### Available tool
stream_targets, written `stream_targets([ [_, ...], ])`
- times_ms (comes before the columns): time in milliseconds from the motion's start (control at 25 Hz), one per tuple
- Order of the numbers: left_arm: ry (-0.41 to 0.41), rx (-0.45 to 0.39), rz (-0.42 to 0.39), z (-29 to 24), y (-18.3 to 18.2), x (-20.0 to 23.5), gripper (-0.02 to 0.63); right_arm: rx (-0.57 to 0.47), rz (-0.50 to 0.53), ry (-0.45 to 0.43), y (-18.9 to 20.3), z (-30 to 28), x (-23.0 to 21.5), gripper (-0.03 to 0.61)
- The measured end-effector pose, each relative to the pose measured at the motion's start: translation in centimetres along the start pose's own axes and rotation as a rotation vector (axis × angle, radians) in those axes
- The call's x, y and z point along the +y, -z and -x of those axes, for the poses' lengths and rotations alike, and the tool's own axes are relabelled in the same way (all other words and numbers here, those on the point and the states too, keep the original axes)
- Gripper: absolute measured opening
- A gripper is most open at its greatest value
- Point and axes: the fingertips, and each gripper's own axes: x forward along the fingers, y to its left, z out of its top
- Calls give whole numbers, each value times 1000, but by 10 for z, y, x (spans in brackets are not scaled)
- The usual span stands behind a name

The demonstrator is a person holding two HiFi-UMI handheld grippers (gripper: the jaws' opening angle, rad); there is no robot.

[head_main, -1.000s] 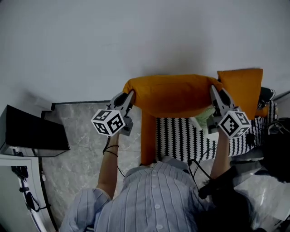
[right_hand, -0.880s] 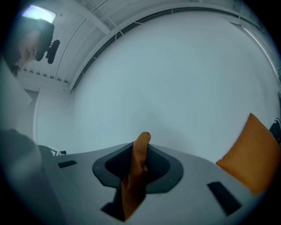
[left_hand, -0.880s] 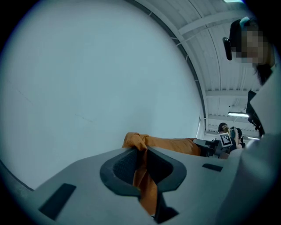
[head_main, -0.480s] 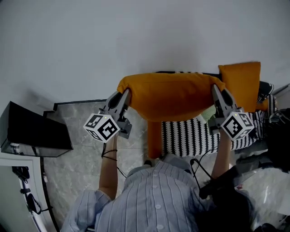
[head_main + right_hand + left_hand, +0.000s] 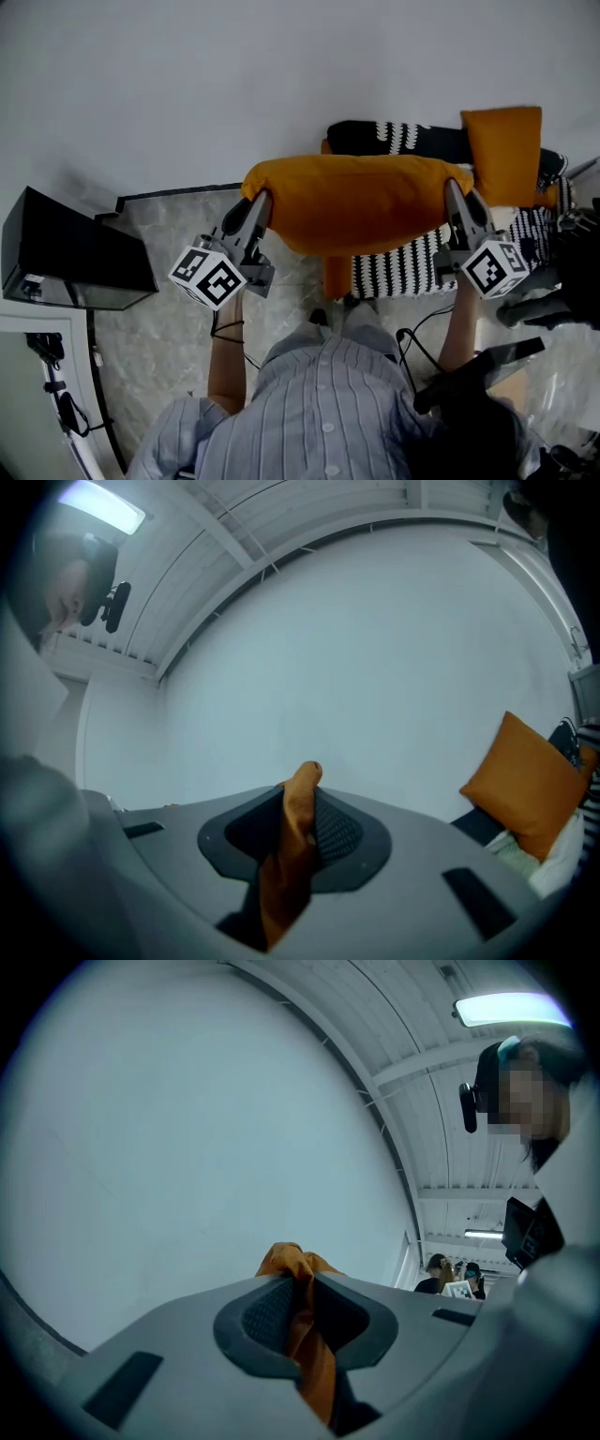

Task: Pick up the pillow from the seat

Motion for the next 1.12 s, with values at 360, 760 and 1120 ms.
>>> stream_targets([
  [360, 5, 40, 13, 47, 18, -8, 48, 38, -52, 87, 39, 61, 30, 86],
  [760, 31, 46, 26, 67, 37, -56, 48, 23, -64, 128, 35, 129, 28, 87],
  [1120, 39, 37, 5, 99, 54, -121, 48, -3, -66, 138, 25, 211, 34, 87],
])
